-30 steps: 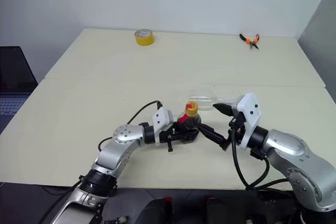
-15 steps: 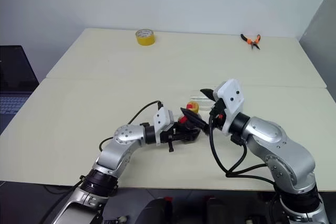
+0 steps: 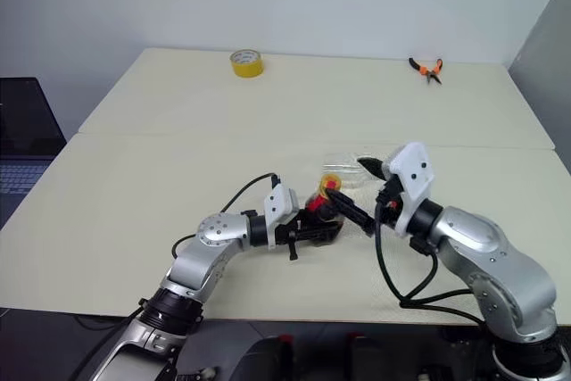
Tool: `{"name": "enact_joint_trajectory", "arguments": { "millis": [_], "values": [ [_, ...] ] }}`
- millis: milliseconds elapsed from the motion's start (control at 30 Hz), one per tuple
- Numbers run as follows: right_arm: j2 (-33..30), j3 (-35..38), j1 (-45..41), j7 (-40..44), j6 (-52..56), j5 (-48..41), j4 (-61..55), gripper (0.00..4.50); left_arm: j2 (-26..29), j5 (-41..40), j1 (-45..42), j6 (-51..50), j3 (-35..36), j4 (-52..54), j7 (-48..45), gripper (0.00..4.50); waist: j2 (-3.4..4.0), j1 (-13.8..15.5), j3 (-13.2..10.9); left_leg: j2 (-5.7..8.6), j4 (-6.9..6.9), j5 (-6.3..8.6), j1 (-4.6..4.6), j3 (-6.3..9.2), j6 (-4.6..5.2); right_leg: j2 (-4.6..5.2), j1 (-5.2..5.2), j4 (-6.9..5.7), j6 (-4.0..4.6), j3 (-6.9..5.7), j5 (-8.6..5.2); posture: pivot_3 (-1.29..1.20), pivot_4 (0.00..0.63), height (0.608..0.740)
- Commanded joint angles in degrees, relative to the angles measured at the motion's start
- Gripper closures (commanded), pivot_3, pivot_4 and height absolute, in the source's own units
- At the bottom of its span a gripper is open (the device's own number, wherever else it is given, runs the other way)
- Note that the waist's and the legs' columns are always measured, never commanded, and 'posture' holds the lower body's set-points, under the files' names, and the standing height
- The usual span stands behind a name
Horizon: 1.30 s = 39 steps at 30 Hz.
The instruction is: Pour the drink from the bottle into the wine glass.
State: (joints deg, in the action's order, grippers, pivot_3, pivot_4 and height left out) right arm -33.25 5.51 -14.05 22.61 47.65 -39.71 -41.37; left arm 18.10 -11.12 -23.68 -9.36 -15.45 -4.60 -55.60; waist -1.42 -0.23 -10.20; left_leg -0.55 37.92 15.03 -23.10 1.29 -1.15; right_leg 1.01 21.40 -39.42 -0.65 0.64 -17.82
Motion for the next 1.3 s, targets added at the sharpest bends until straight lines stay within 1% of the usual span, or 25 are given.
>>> {"name": "enact_joint_trajectory", "arguments": {
  "millis": [33,200,300,467,533,667,933,1033,1233,1267,1300],
  "values": [
    [-1.0,4.6,0.6,0.5,1.8,-5.1,-2.4,0.1,-0.2,-0.6,-0.9,1.8,0.4,2.2,-0.4,3.6,0.0,0.0,0.0,0.0,0.0,0.0,0.0,0.0,0.0,0.0,0.0,0.0,0.0,0.0,0.0,0.0,0.15,0.74],
    [-5.4,7.3,3.5,4.1,5.2,-12.9,-4.2,0.1,-0.1,-0.6,-0.9,1.8,0.4,2.2,-0.5,3.6,0.0,0.0,0.0,0.0,-0.01,0.0,0.0,-0.01,0.0,-0.01,0.0,0.01,0.0,0.01,0.0,0.0,0.15,0.74],
    [-4.3,5.5,1.5,1.5,5.2,-14.5,-4.4,0.1,0.0,-0.7,-1.0,1.7,0.3,2.3,-0.5,3.6,0.0,-0.1,0.0,-0.01,-0.01,0.0,0.01,-0.01,0.01,-0.02,0.0,0.0,0.0,0.01,0.0,0.0,0.15,0.74],
    [0.0,0.7,-2.1,-3.4,4.7,-11.9,-2.0,0.1,-0.1,-0.6,-1.1,1.7,0.2,2.2,-0.6,3.6,0.0,-0.1,0.0,-0.03,-0.02,0.0,0.02,0.01,0.0,-0.06,0.01,-0.01,0.0,0.01,0.0,0.0,0.15,0.74],
    [1.0,-0.1,-2.7,-4.5,4.6,-11.0,-1.1,0.1,-0.1,-0.6,-1.1,1.8,0.2,2.2,-0.7,3.6,0.0,-0.1,0.0,-0.02,-0.01,0.0,0.0,0.0,0.0,-0.05,0.0,0.01,0.0,0.01,0.0,0.0,0.15,0.74],
    [3.0,-2.9,-5.0,-5.5,4.2,-8.9,1.3,0.1,-0.1,-0.5,-1.0,1.7,0.2,2.3,-0.5,3.6,0.0,-0.1,0.0,0.0,0.0,0.0,0.0,-0.02,0.0,-0.01,0.01,0.02,0.0,0.02,0.0,0.0,0.15,0.74],
    [5.3,-4.2,-5.9,-5.9,3.8,-7.7,2.2,0.1,-0.2,-0.5,-0.9,1.7,0.1,2.4,-0.4,3.6,0.0,-0.1,0.0,0.0,-0.01,0.0,-0.01,-0.01,0.0,-0.01,0.02,0.01,0.0,0.01,0.0,0.0,0.15,0.74],
    [6.0,-4.2,-5.9,-5.9,3.7,-7.7,2.1,0.69,-0.3,-0.5,-0.7,1.7,0.0,2.5,-0.3,3.6,0.0,-0.1,0.0,-0.01,-0.01,0.0,0.0,-0.01,0.0,-0.02,0.02,0.0,0.0,0.01,0.0,0.0,0.15,0.74],
    [7.0,-4.0,-5.5,-5.7,3.6,-8.3,1.9,2.82,-0.3,-0.5,-0.8,1.8,0.0,2.2,-0.3,3.6,0.0,-0.1,0.0,-0.01,-0.01,0.0,0.0,-0.01,0.0,-0.02,0.02,0.0,0.0,0.01,0.0,0.0,0.15,0.74],
    [7.2,-3.9,-5.5,-5.6,3.6,-8.4,1.9,3.12,-0.4,-0.4,-0.9,1.9,0.0,2.1,-0.3,3.6,0.0,-0.1,0.0,-0.01,-0.01,0.0,0.0,-0.01,0.0,-0.02,0.02,0.01,0.0,0.01,0.0,0.0,0.15,0.74],
    [7.5,-3.8,-5.5,-5.6,3.5,-8.7,2.0,3.21,-0.4,-0.4,-0.9,1.9,0.0,2.1,-0.3,3.6,0.0,-0.1,0.0,-0.01,-0.01,0.0,-0.01,-0.01,0.0,-0.02,0.02,0.01,0.0,0.01,0.0,0.0,0.15,0.74]
  ]
}}
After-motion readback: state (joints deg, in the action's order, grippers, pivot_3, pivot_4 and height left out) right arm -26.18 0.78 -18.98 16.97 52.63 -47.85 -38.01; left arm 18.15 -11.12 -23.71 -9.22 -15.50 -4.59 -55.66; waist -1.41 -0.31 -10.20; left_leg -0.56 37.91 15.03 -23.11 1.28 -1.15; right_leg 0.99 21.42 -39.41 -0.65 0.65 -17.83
